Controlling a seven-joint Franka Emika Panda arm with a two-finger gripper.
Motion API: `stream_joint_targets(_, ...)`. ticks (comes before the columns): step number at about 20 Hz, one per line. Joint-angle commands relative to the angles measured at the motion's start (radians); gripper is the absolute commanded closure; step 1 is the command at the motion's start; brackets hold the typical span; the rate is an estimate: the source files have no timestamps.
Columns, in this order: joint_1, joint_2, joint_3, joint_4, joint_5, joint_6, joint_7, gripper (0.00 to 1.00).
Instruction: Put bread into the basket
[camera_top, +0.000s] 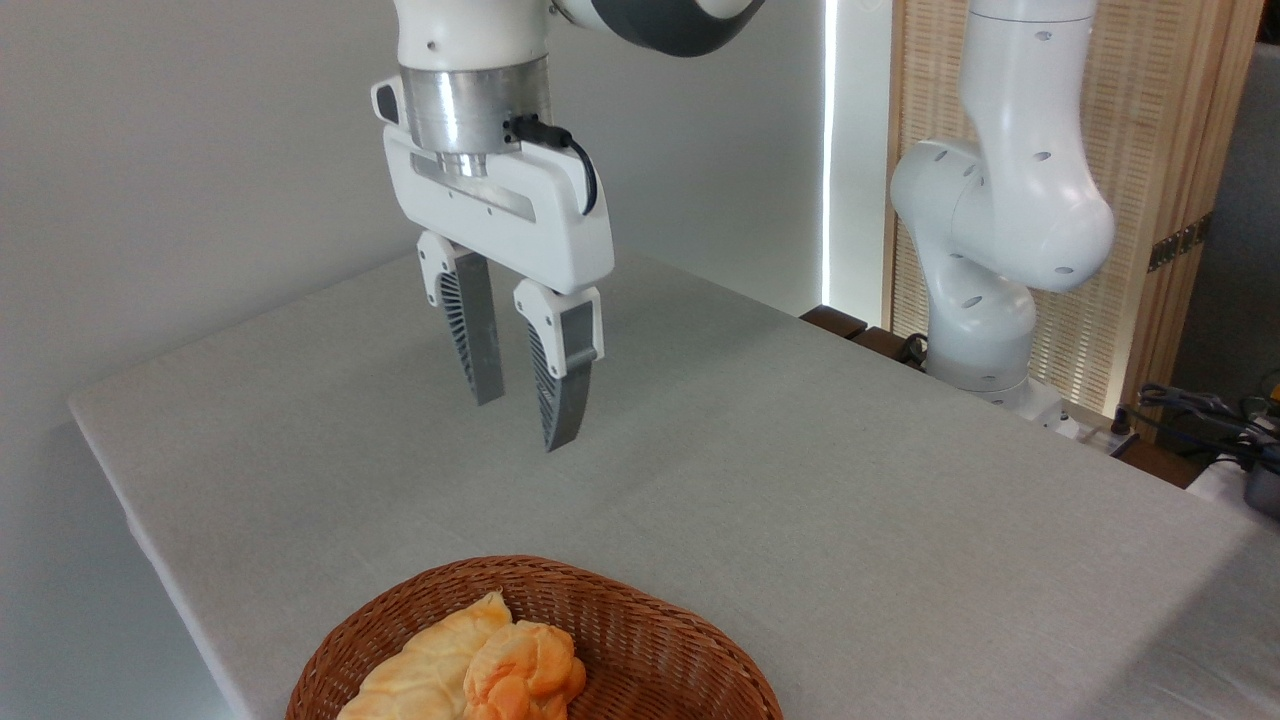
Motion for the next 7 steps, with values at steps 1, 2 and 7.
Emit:
stream_joint_targets(1, 0.0, 0.003, -0.008, 0.01, -0.013, -0.041, -0.003, 0.0)
stream_joint_targets(2, 0.0, 0.003, -0.01, 0.01, -0.01, -0.04, -0.022, 0.0)
stream_joint_targets(7, 0.001, 0.003, -0.007, 0.01, -0.006, -0.029, -0.052, 0.0)
